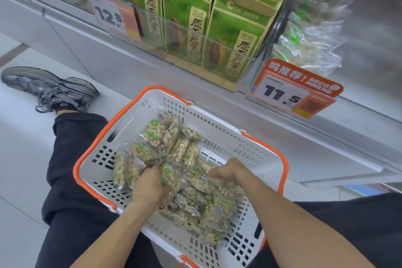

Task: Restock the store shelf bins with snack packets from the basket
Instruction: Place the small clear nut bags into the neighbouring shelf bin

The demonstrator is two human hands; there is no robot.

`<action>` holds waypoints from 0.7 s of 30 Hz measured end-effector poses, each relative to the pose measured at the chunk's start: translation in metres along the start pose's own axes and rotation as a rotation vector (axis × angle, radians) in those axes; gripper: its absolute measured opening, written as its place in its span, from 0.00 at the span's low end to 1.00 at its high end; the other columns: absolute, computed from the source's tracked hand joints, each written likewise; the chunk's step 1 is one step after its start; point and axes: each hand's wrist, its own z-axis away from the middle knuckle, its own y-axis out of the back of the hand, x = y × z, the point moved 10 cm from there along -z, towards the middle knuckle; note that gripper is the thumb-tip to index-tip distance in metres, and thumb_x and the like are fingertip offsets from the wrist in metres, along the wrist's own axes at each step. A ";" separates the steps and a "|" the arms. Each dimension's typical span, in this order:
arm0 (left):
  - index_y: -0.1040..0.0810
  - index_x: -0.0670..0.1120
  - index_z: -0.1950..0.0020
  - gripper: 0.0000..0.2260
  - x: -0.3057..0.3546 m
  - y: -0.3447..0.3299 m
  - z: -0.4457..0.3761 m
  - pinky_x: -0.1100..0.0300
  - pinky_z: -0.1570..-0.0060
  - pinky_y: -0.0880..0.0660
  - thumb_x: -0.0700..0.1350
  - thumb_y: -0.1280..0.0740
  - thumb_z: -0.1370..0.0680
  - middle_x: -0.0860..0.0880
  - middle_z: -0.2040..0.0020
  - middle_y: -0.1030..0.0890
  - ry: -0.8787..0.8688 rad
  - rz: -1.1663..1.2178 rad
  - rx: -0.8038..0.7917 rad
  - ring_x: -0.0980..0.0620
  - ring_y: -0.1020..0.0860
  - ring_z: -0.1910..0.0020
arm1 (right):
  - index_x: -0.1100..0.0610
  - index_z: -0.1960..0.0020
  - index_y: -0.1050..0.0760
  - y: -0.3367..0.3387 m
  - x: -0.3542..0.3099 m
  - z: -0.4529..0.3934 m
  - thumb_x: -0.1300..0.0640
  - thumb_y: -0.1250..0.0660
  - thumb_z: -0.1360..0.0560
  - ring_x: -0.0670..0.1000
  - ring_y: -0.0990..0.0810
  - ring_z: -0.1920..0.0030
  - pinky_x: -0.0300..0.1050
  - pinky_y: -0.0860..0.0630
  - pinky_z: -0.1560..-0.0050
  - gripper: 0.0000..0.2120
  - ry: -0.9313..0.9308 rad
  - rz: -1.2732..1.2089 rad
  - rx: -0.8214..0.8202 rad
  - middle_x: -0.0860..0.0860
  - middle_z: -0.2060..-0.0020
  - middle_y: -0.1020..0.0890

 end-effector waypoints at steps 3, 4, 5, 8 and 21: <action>0.29 0.45 0.29 0.25 -0.005 0.015 0.010 0.67 0.63 0.25 0.48 0.28 0.24 0.49 0.43 0.19 0.034 0.217 -0.055 0.57 0.21 0.58 | 0.55 0.61 0.26 0.014 -0.035 0.031 0.44 0.22 0.31 0.49 0.29 0.74 0.38 0.28 0.69 0.18 0.070 -0.019 -0.148 0.50 0.72 0.25; 0.30 0.44 0.28 0.26 -0.003 0.022 0.014 0.63 0.57 0.23 0.50 0.29 0.23 0.47 0.38 0.20 0.027 0.321 -0.056 0.54 0.19 0.52 | 0.55 0.59 0.24 0.021 -0.046 0.041 0.42 0.22 0.31 0.51 0.26 0.69 0.40 0.25 0.65 0.18 0.100 0.023 -0.157 0.51 0.69 0.23; 0.29 0.44 0.28 0.26 0.000 0.031 0.019 0.58 0.50 0.22 0.51 0.29 0.23 0.46 0.37 0.21 0.013 0.428 -0.038 0.51 0.20 0.47 | 0.55 0.56 0.22 0.028 -0.059 0.053 0.41 0.23 0.31 0.51 0.24 0.64 0.41 0.23 0.62 0.18 0.130 0.054 -0.168 0.51 0.64 0.21; 0.27 0.45 0.31 0.26 0.010 0.054 0.034 0.50 0.41 0.23 0.52 0.27 0.26 0.47 0.43 0.19 -0.027 0.775 0.018 0.49 0.19 0.47 | 0.54 0.52 0.20 0.048 -0.096 0.095 0.39 0.25 0.30 0.51 0.24 0.60 0.43 0.20 0.61 0.19 0.227 0.077 -0.187 0.50 0.59 0.22; 0.31 0.53 0.38 0.34 0.067 0.079 0.067 0.50 0.44 0.22 0.40 0.18 0.38 0.47 0.45 0.17 -0.232 1.264 -0.129 0.46 0.17 0.45 | 0.51 0.35 0.37 0.073 -0.118 0.183 0.35 0.18 0.44 0.44 0.22 0.46 0.43 0.23 0.45 0.47 0.540 0.079 0.036 0.41 0.47 0.23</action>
